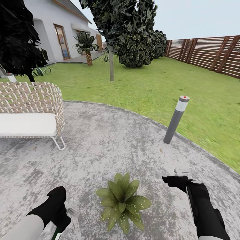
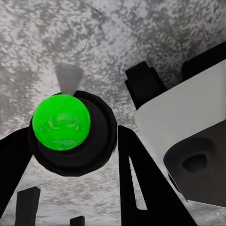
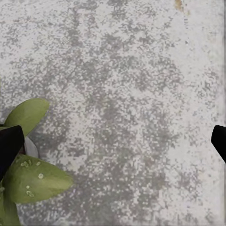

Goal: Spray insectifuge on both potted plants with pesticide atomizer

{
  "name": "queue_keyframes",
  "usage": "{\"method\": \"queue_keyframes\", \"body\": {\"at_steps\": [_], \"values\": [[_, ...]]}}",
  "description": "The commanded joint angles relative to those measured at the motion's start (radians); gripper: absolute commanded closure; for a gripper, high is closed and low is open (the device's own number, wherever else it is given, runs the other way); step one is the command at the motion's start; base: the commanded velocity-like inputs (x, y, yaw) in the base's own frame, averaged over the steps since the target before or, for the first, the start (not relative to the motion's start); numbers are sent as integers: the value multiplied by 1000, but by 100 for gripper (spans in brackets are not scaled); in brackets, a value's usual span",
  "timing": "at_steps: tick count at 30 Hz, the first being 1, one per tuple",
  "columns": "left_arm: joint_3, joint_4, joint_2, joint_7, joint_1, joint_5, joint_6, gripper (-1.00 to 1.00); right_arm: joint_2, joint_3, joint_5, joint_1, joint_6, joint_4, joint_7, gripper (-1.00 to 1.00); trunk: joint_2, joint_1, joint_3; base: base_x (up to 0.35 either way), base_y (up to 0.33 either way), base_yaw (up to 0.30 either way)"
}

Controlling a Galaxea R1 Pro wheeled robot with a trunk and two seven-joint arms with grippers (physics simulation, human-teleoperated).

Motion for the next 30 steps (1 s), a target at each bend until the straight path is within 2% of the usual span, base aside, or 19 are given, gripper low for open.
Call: {"method": "queue_keyframes", "body": {"at_steps": [1,7,12,30], "values": [[-4,-2,1,-10,0,-8,5,100,1,-3,11,-1,2,-1,10,-100,0,0,-1,0,1,-41],[-4,-2,1,-10,0,-7,5,100,1,-3,9,-1,2,-1,10,-100,0,0,0,0,0,-18],[-4,-2,1,-10,0,-7,5,100,1,-3,9,-1,2,-1,10,-100,0,0,3,0,63,-186],[-4,0,1,-10,1,-7,5,100,1,-3,9,-1,3,-1,10,-100,0,0,16,0,264,-232]]}}
